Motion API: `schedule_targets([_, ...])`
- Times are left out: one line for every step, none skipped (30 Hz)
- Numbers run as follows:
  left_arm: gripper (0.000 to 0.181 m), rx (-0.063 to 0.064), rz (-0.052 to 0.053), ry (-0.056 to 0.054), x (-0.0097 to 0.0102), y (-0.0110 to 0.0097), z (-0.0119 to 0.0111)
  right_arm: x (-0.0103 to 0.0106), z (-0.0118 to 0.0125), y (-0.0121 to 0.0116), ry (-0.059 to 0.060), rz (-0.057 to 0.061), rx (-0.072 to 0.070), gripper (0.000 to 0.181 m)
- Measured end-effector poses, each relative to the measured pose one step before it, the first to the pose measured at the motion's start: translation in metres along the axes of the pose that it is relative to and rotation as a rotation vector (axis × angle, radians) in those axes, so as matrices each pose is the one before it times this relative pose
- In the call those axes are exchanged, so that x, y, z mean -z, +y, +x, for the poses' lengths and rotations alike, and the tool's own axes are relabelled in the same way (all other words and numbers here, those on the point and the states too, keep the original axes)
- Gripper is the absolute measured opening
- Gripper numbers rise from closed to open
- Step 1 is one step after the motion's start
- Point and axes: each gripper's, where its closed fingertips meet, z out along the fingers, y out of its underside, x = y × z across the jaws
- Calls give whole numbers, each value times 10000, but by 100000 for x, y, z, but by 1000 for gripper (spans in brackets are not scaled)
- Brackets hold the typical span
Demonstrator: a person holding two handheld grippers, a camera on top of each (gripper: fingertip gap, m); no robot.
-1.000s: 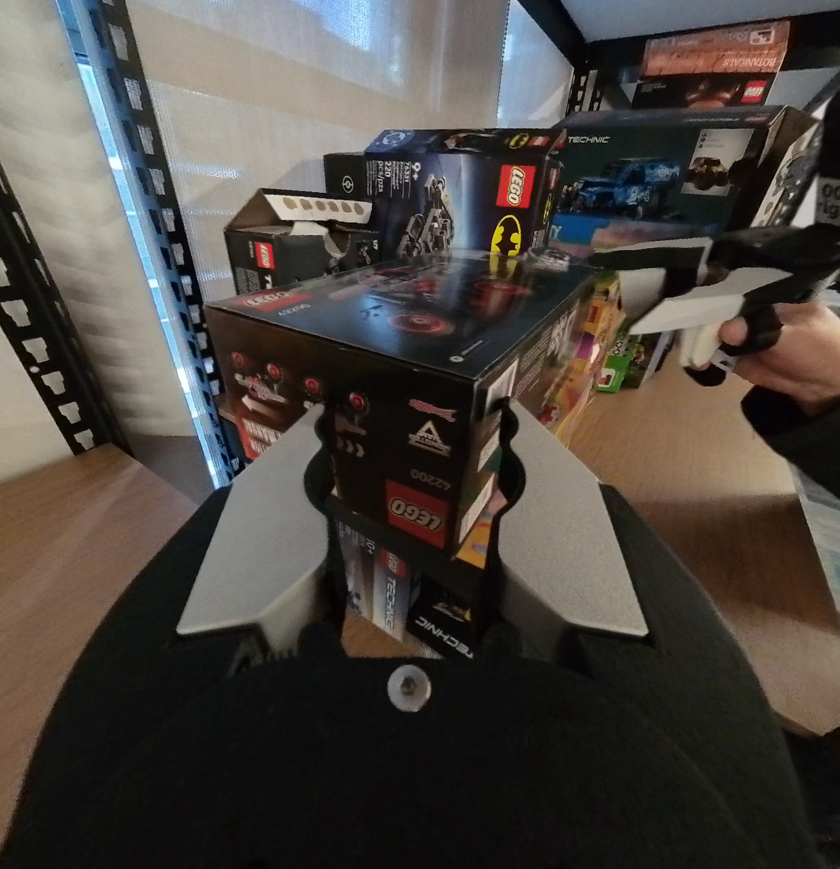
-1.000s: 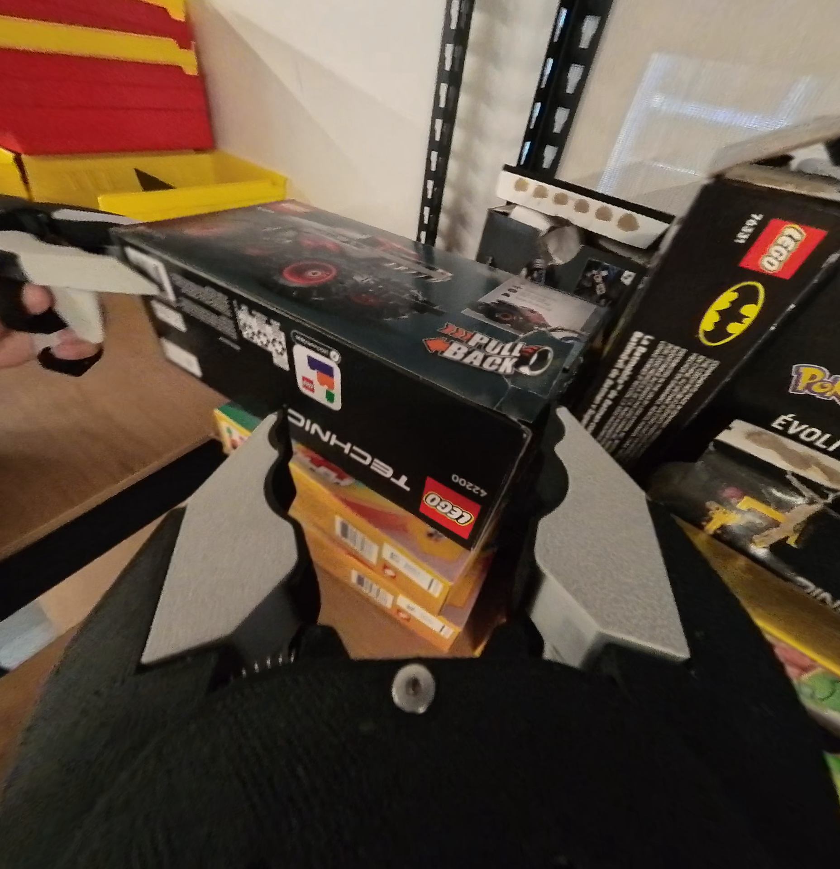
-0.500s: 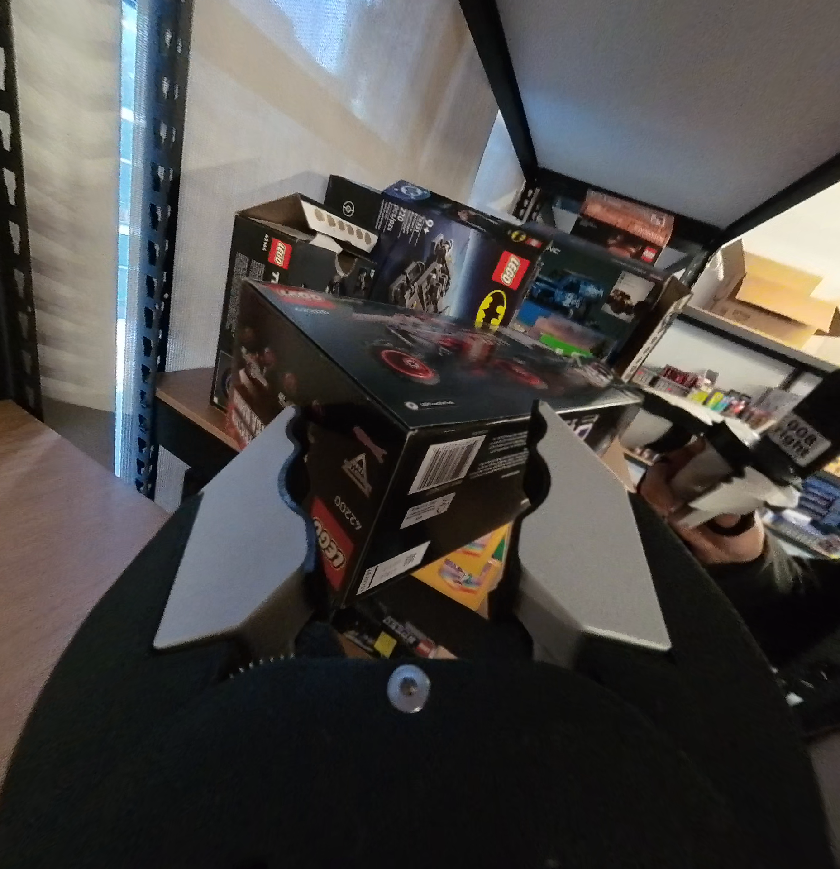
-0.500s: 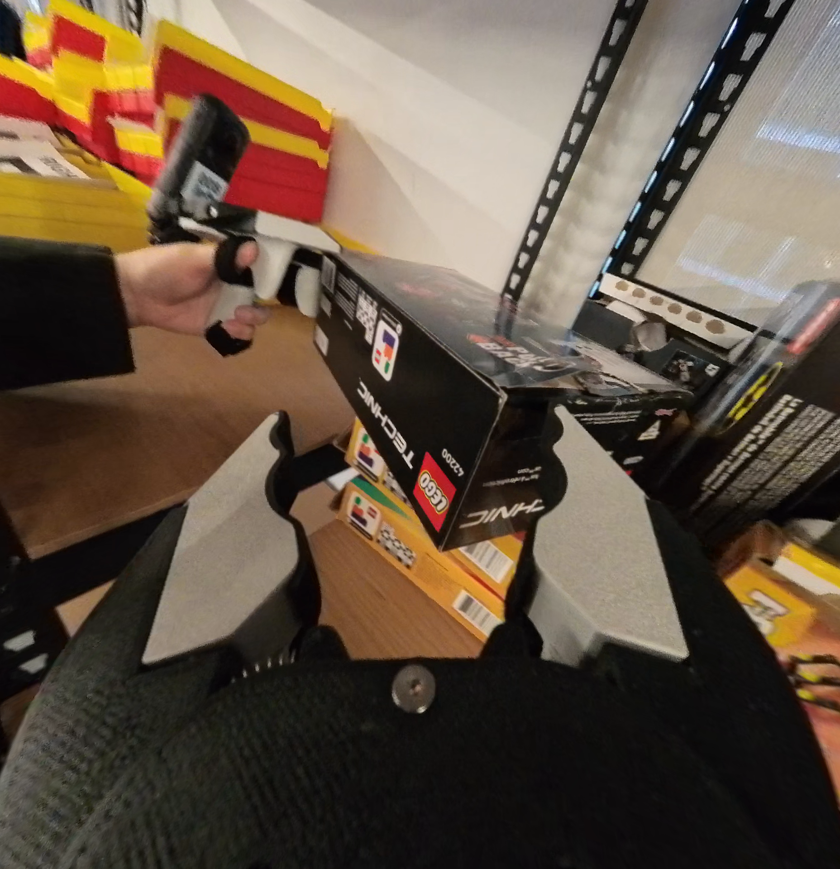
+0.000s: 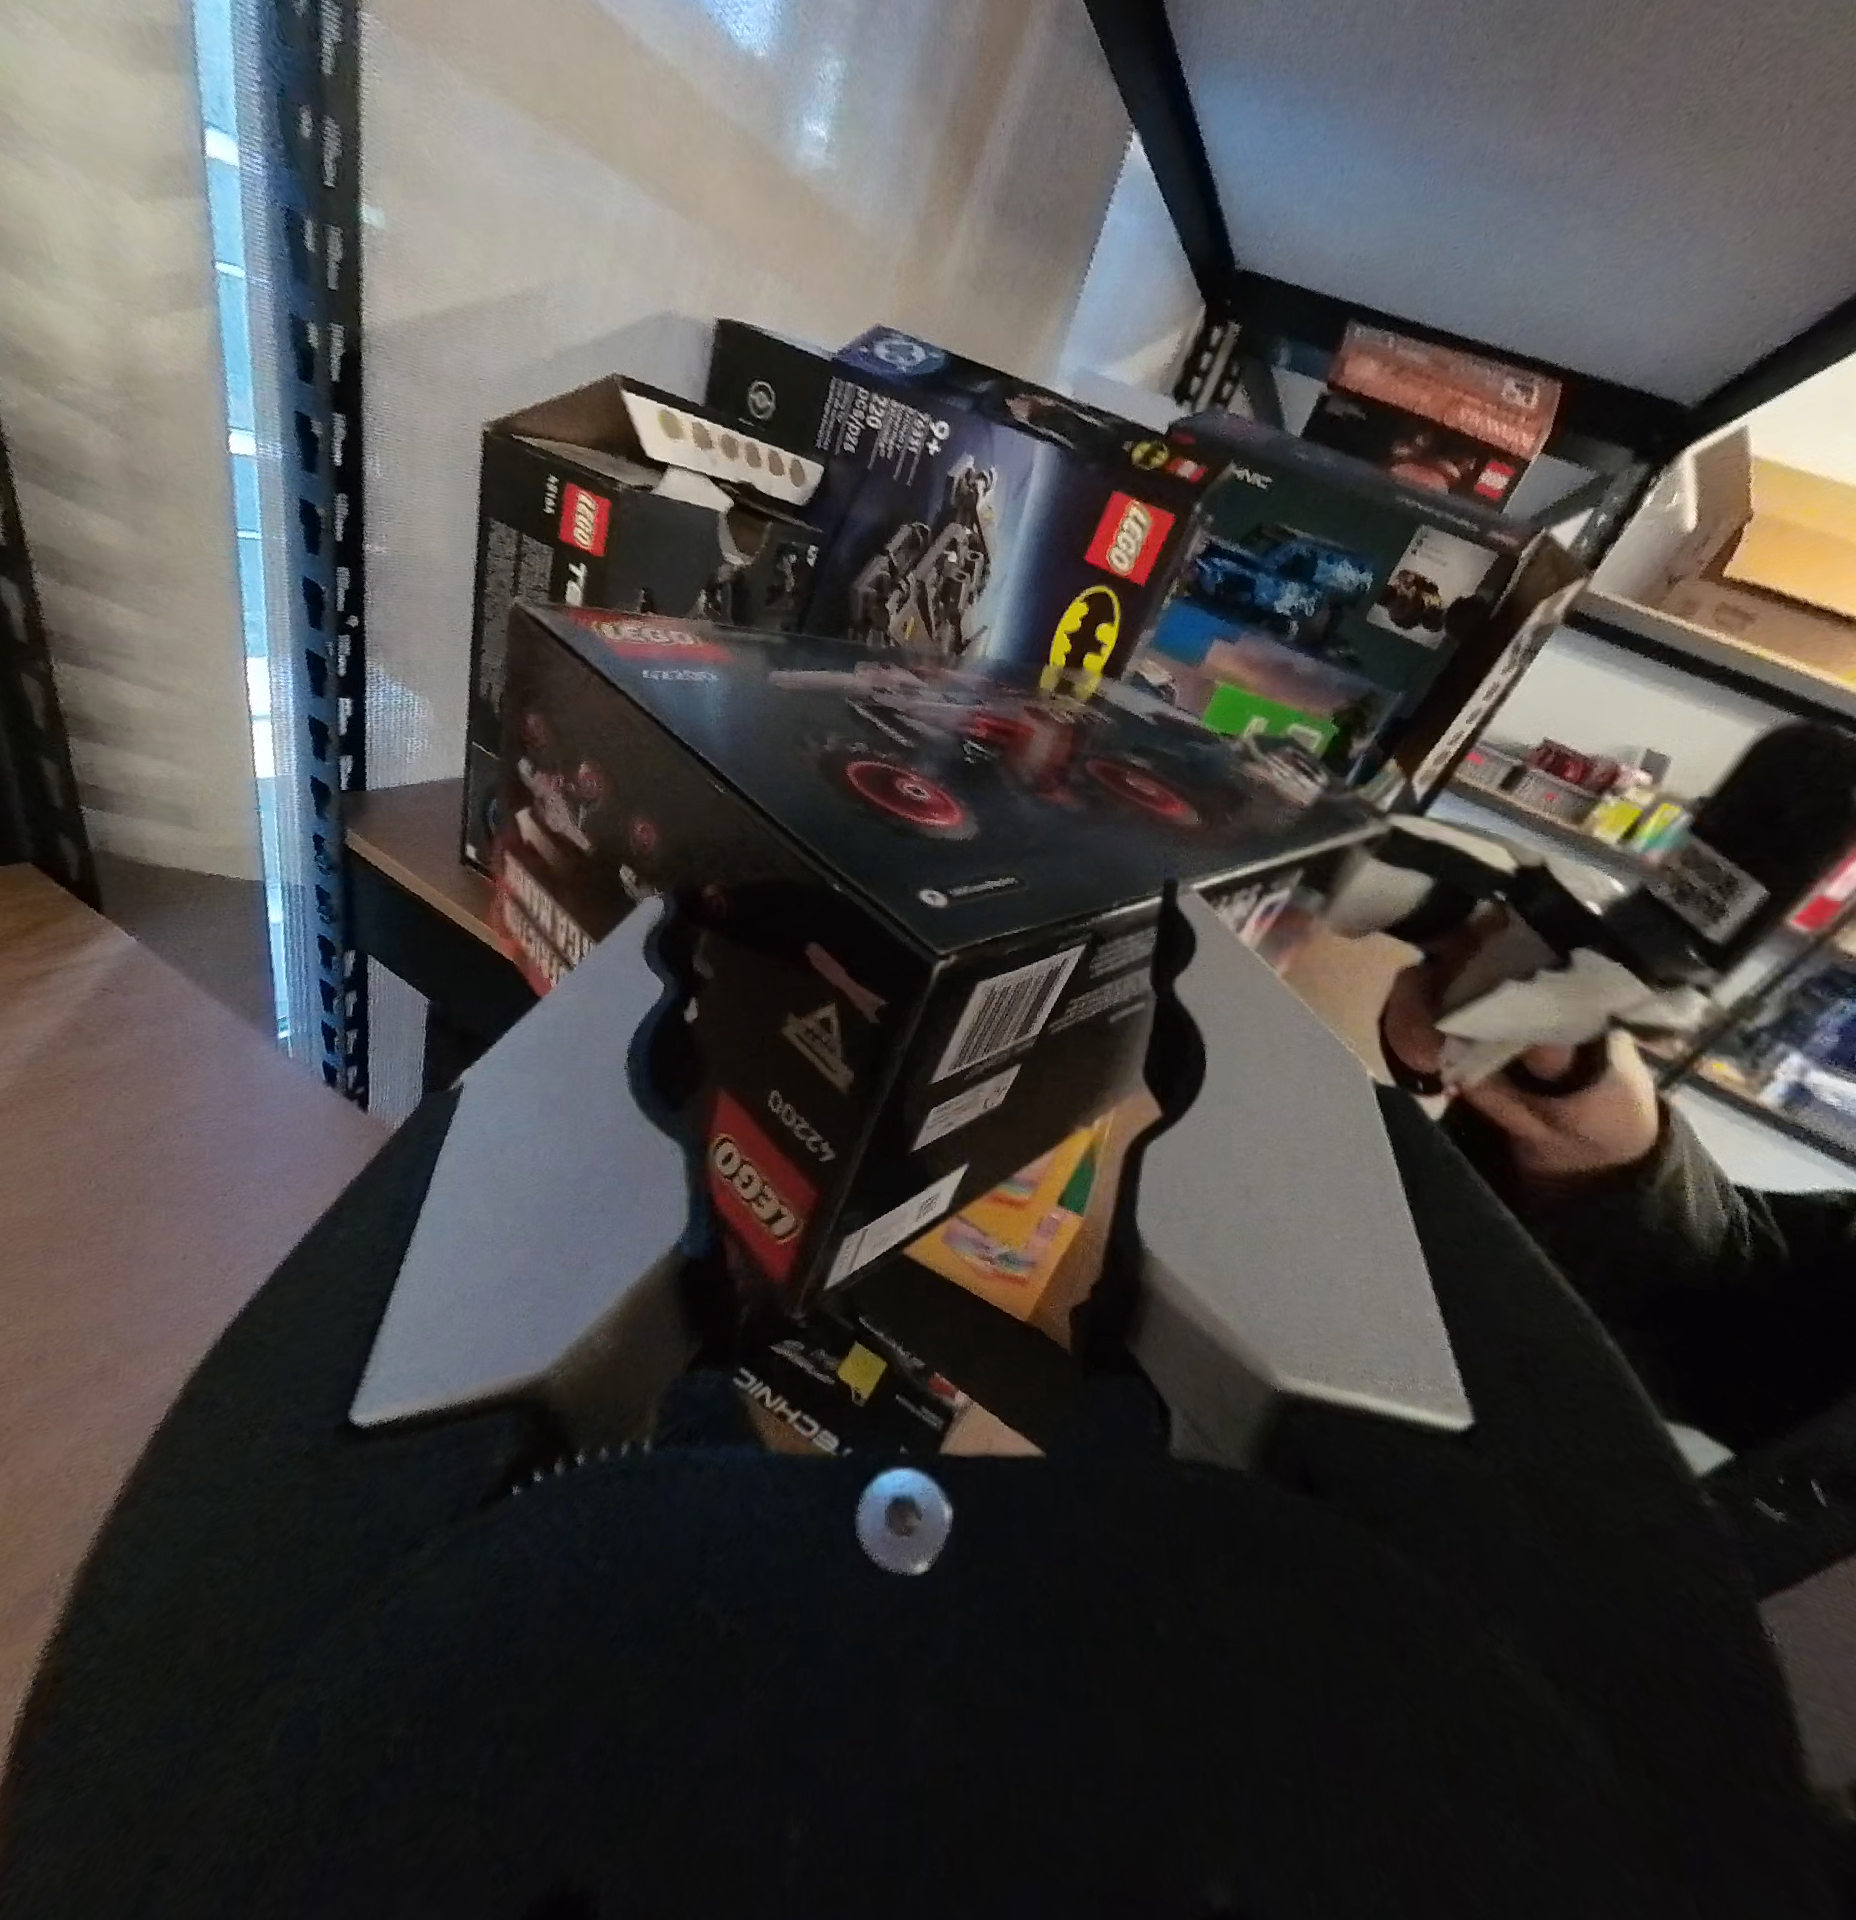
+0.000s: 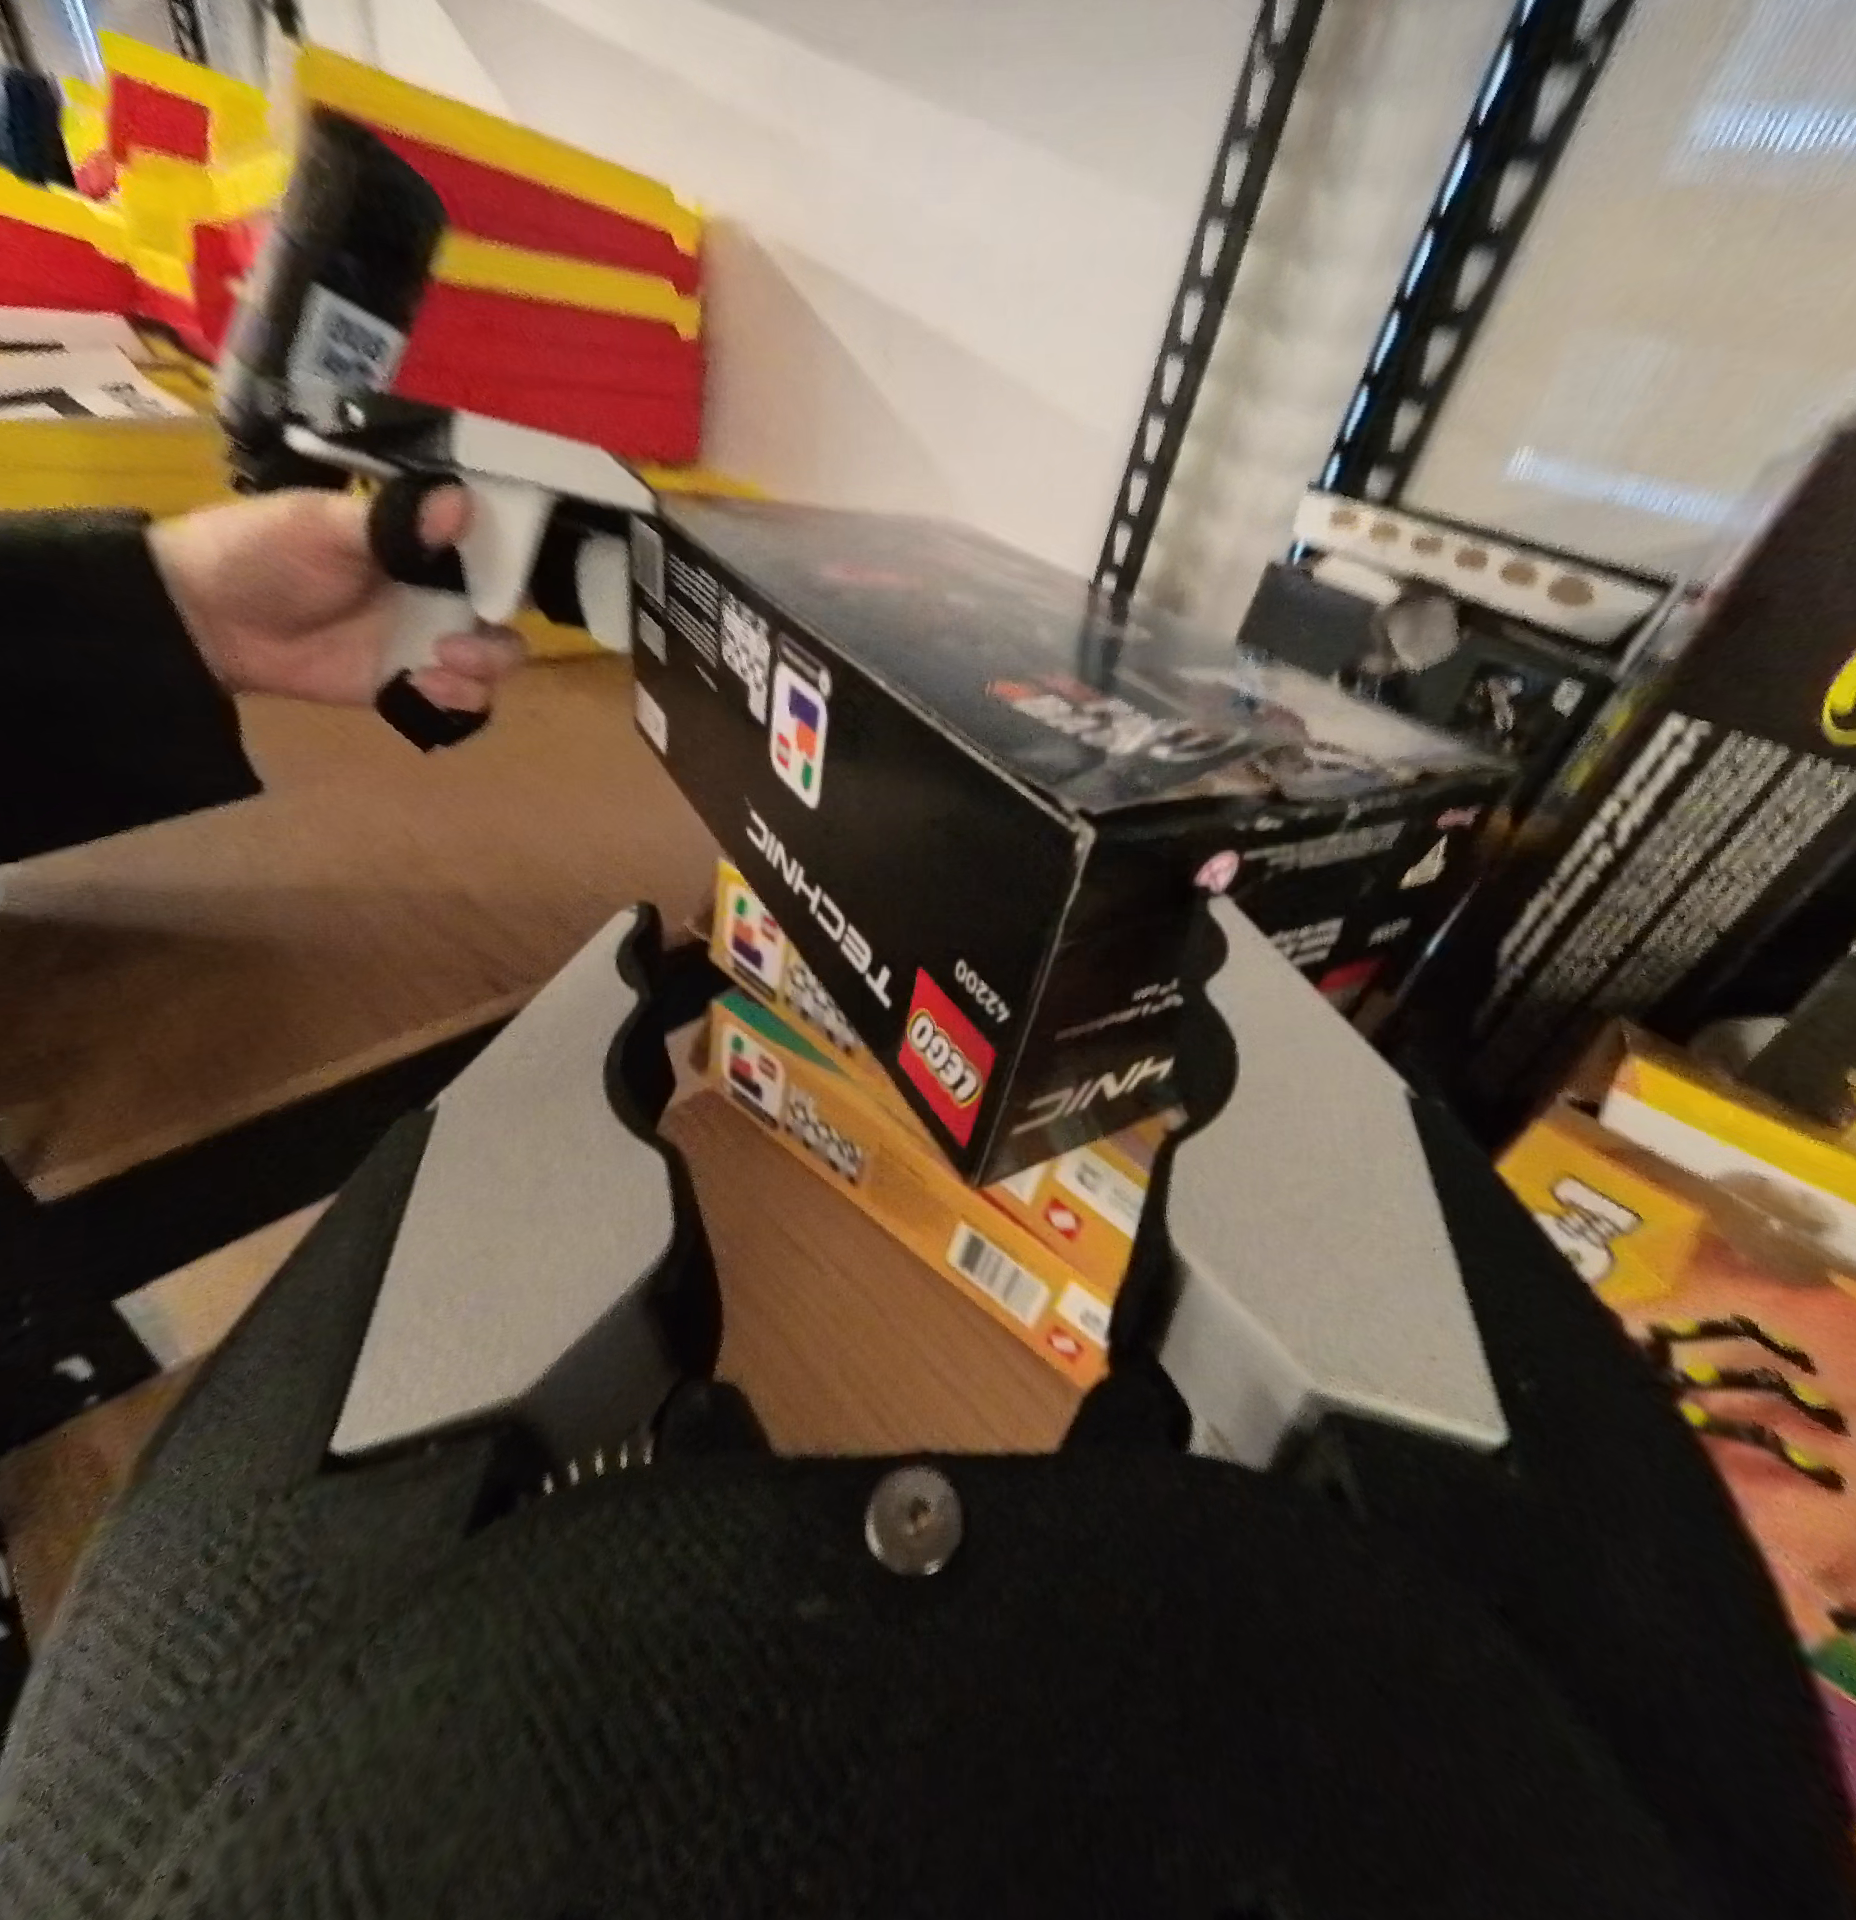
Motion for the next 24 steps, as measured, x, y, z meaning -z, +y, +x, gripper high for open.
schedule_targets([87,-121,-83,52,-63,212,433,-107,779,674,33,-376,-169,97])
schedule_targets([87,-133,-79,121,-56,181,431,-159,807,707,88,-380,-139,98])
schedule_targets([85,-146,-112,198,-24,219,392,-192,746,534,99,-267,-79,99])
schedule_targets([81,-101,-59,259,57,125,288,-171,736,234,131,-105,-33,99])
schedule_targets([75,56,101,257,142,-79,64,-141,593,51,83,-21,-72,97])
schedule_targets([75,278,420,335,209,-542,81,-179,390,-32,-4,4,-83,97])
schedule_targets([80,441,540,162,257,-764,-268,-242,178,-36,-94,-9,-44,97])
schedule_targets([87,387,407,136,242,-634,-331,-272,218,51,-51,-70,75,97])
schedule_targets([93,201,106,213,128,-198,-148,-274,350,222,58,-164,189,96])
schedule_targets([101,50,-268,107,11,389,-247,-302,303,423,62,-279,161,95])
schedule_targets([109,-110,-446,127,-147,761,-97,-311,247,456,58,-275,171,95])
schedule_targets([115,-244,-426,106,-261,845,44,-271,307,392,135,-219,152,95])
schedule_targets([114,-433,-276,106,-350,637,241,-207,244,289,118,-155,81,95])
schedule_targets([112,-511,-145,23,-413,414,323,-176,-39,114,-42,-41,33,93])
schedule_targets([112,-558,-101,-345,-329,174,-132,-95,-170,-62,-106,53,-16,90])
schedule_targets([107,-543,-282,-485,-233,305,-398,6,170,-22,102,10,41,87])
schedule_targets([101,-390,-299,-463,-158,288,-422,122,150,-59,84,3,77,79])
schedule_targets([98,-219,-161,-308,-82,107,-181,249,-65,-138,-21,24,15,75])
schedule_targets([94,-70,-135,-236,56,113,-119,290,-273,-121,-79,10,-110,74])
schedule_targets([92,72,-57,-98,210,17,107,385,-427,-114,-60,14,-127,72])
schedule_targets([92,157,14,51,324,-43,443,477,-523,-56,-3,15,-76,72])
schedule_targets([92,30,-67,55,448,120,615,605,-648,-17,46,55,-19,72])
schedule_targets([92,-77,-80,52,581,161,774,682,-762,-41,62,100,62,72])
schedule_targets([92,-112,-78,44,685,181,796,667,-863,-41,30,98,78,72])
